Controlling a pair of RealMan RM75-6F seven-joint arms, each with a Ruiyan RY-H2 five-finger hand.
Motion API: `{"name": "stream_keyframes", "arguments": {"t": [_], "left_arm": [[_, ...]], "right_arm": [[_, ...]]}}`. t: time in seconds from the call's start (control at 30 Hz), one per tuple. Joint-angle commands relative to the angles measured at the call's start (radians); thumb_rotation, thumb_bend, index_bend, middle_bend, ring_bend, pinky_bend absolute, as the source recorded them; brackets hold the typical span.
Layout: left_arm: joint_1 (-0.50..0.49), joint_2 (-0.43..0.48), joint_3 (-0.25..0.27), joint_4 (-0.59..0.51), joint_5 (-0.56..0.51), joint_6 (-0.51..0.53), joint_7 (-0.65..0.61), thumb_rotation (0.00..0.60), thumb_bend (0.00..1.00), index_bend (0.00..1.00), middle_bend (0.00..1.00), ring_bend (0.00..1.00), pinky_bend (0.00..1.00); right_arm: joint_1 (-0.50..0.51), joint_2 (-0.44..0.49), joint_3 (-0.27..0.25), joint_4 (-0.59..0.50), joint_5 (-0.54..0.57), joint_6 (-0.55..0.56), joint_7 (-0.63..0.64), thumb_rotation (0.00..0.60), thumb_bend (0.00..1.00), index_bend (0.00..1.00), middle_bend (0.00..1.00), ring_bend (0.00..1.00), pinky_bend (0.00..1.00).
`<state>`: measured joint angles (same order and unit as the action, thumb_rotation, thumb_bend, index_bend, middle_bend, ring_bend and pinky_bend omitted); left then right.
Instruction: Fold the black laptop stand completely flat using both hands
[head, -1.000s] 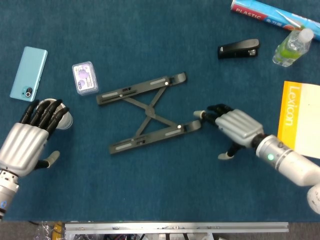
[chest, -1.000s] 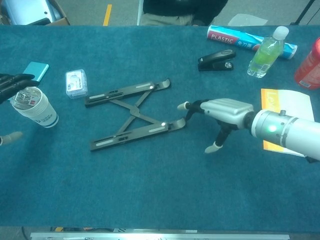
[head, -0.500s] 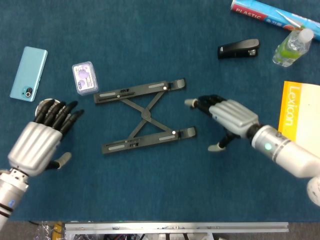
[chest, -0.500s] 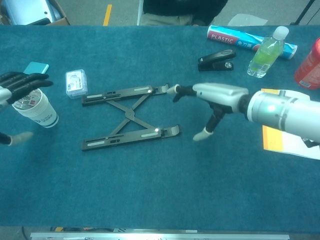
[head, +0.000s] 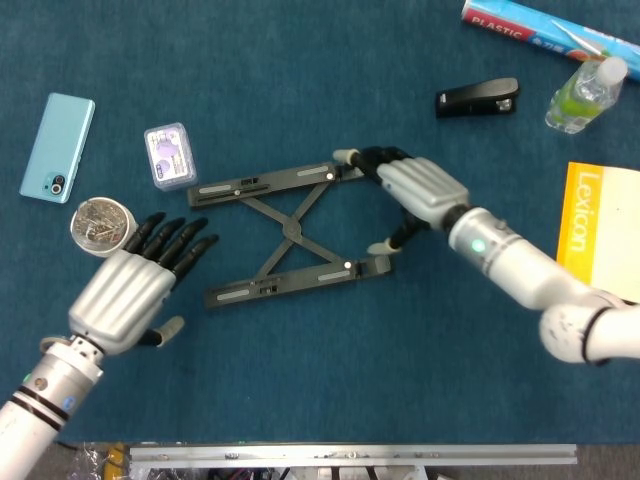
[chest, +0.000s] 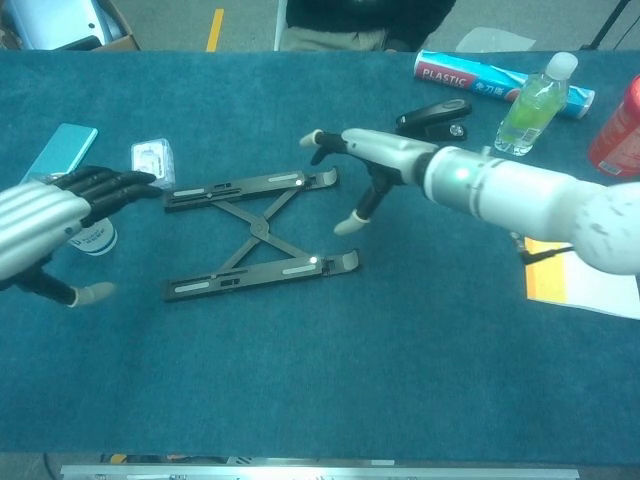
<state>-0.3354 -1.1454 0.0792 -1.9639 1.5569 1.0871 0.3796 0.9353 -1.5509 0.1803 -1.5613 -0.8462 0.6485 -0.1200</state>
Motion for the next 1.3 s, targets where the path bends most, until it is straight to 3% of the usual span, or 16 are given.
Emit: {"name": "stream_keyframes", "arguments": {"t": [0.03, 0.63, 0.8, 0.9, 1.03, 1.3], "left_arm": [[-0.006, -0.029, -0.005, -0.019, -0.04, -0.016, 0.045, 0.6, 0.25, 0.0, 0.0, 0.0, 0.0], [-0.074, -0.219, -0.043, -0.087, -0.28, -0.055, 0.318, 0.6, 0.25, 0.0, 0.0, 0.0, 0.0], [-0.091, -0.262, -0.054, -0.085, -0.323, -0.034, 0.359, 0.6, 0.25, 0.0, 0.0, 0.0, 0.0], [-0.099, -0.286, -0.062, -0.084, -0.35, -0.018, 0.378, 0.6, 0.25, 0.0, 0.0, 0.0, 0.0], [-0.107, -0.308, -0.07, -0.081, -0.375, 0.001, 0.391, 0.6, 0.25, 0.0, 0.0, 0.0, 0.0], [-0.107, -0.359, -0.068, -0.049, -0.394, 0.073, 0.44, 0.6, 0.25, 0.0, 0.0, 0.0, 0.0]], "right_arm": [[0.035, -0.036, 0.02, 0.037, 0.039, -0.01, -0.008, 0.6, 0.02, 0.0, 0.16, 0.0, 0.06], [0.179, -0.141, 0.044, 0.162, 0.233, -0.089, -0.009, 0.59, 0.02, 0.0, 0.16, 0.0, 0.06], [0.219, -0.158, 0.046, 0.199, 0.284, -0.116, -0.002, 0.406, 0.01, 0.0, 0.16, 0.0, 0.03], [0.239, -0.164, 0.04, 0.216, 0.294, -0.122, -0.005, 0.344, 0.01, 0.0, 0.16, 0.0, 0.02], [0.261, -0.171, 0.031, 0.228, 0.307, -0.127, -0.013, 0.303, 0.01, 0.0, 0.16, 0.0, 0.0], [0.289, -0.174, -0.019, 0.231, 0.292, -0.075, -0.073, 0.297, 0.01, 0.0, 0.16, 0.0, 0.0]]}}
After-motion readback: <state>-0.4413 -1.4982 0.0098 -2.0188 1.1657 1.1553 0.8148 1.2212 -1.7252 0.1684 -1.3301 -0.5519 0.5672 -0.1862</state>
